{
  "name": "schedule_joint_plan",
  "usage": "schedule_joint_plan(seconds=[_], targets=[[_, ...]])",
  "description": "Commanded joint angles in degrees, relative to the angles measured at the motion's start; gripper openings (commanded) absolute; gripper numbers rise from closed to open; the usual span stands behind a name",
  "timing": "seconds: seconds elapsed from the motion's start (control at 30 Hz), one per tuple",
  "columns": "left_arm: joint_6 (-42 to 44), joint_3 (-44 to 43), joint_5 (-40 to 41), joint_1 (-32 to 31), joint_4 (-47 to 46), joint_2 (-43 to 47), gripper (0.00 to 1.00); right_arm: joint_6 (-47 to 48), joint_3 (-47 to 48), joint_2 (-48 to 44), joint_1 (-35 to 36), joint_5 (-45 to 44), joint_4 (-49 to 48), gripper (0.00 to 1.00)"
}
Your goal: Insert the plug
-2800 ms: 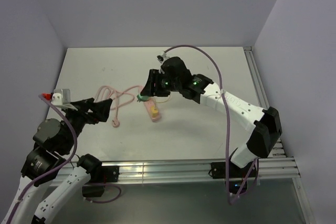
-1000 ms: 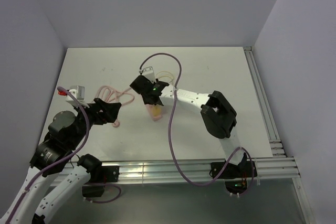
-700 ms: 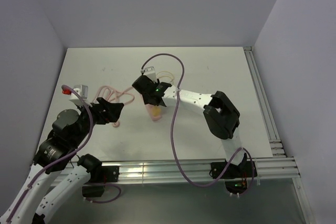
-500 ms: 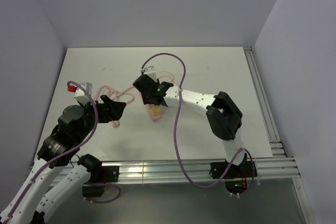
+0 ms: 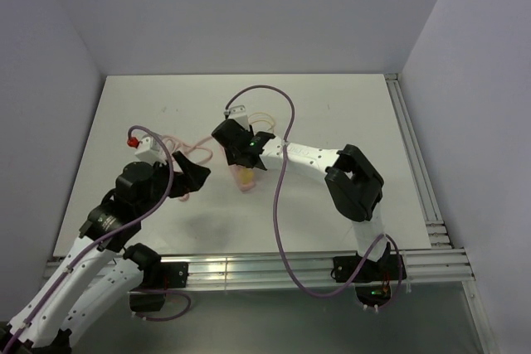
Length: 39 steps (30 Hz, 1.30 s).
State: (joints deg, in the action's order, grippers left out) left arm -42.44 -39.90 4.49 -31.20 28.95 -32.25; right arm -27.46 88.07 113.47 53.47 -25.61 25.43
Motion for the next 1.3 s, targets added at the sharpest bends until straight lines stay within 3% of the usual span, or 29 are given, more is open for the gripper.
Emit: schedule_joint_plan(seconds=[0.0, 0.13, 0.4, 0.6, 0.73, 1.03, 1.27], targets=[[-4.1, 2.8, -2.8, 0.1, -4.0, -2.0, 0.84, 0.4, -1.0, -2.5, -0.7, -0.3, -3.5, 0.0], [-6.8, 5.4, -4.0, 0.2, -7.2, -4.4, 0.71, 1.3, -1.2, -1.9, -0.7, 1.1, -4.5, 0.0], [-10.0, 10.5, -5.0, 0.2, -11.5, -6.6, 0.66, 3.0, -3.7, -2.5, -0.7, 6.0, -7.5, 0.0], [-11.4, 13.7, -4.8, 0.6, -15.0, -10.5, 0.56, 4.4, -5.5, -3.2, -0.7, 8.0, -8.3, 0.0], [-11.9, 15.9, -5.5, 1.7, -19.0, -13.6, 0.34, 4.4, -5.9, -3.3, -0.7, 8.7, -8.6, 0.0], [-13.7, 18.4, -9.9, 4.8, -33.4, -27.9, 0.08, 6.9, -6.3, -3.8, -0.7, 9.4, -8.7, 0.0], [-14.4, 18.2, -11.3, 4.9, -42.2, -36.8, 0.02, 7.7, -5.8, -3.6, 0.1, 8.3, -8.2, 0.0]])
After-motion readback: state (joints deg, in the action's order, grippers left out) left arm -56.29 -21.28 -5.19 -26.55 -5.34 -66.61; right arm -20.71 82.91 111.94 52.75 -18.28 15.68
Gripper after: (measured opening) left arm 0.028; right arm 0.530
